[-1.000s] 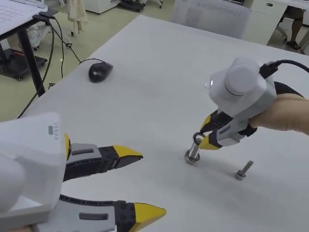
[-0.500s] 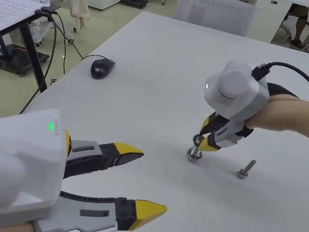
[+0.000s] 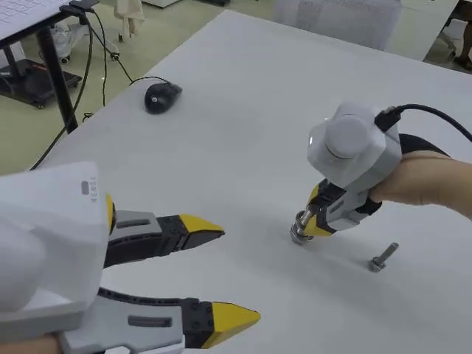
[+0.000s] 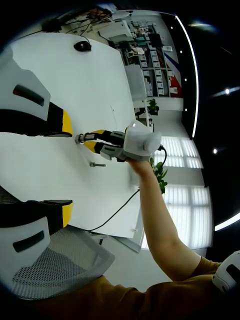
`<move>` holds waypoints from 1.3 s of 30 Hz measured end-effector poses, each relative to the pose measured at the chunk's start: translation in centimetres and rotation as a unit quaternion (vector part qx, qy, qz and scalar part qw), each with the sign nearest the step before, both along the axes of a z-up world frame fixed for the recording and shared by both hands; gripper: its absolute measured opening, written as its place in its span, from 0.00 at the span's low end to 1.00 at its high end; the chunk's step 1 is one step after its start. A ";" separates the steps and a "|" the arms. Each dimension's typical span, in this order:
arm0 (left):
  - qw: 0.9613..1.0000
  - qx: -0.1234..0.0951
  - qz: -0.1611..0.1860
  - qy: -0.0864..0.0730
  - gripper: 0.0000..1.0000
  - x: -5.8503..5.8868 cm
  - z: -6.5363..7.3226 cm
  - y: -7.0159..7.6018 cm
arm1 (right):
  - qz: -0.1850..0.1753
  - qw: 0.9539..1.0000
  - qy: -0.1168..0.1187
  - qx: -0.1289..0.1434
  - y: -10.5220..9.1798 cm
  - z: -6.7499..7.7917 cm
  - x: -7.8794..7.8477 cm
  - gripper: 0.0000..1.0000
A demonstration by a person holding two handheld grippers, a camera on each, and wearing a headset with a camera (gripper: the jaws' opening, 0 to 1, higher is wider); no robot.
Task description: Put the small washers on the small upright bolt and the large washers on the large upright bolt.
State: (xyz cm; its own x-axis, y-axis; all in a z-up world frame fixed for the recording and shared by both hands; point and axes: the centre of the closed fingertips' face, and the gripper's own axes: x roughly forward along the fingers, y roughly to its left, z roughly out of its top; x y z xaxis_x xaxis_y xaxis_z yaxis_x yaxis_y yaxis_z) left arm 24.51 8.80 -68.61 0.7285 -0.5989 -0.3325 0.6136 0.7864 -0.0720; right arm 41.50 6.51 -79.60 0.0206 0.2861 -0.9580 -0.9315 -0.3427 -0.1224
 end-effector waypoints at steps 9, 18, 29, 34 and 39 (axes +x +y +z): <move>1.000 -0.004 0.005 0.003 0.49 0.0 -0.4 0.3 | -0.001 1.000 0.004 -0.008 -0.1 -1.2 0.0 0.22; 1.000 -0.004 0.004 0.005 0.49 0.1 -0.5 0.3 | -0.004 1.000 0.008 -0.009 -0.1 -1.5 -0.2 0.23; 1.000 -0.004 0.004 0.008 0.49 0.2 -0.7 0.4 | 0.013 1.000 0.010 -0.004 -0.3 -1.7 -0.4 0.24; 1.000 -0.003 0.004 0.009 0.49 0.1 -0.8 0.4 | 0.013 1.000 0.009 -0.003 -0.2 -1.5 -0.2 0.23; 1.000 -0.002 0.003 0.009 0.49 0.1 -0.8 0.4 | 0.009 1.000 0.007 0.002 -0.6 -1.0 -0.5 0.24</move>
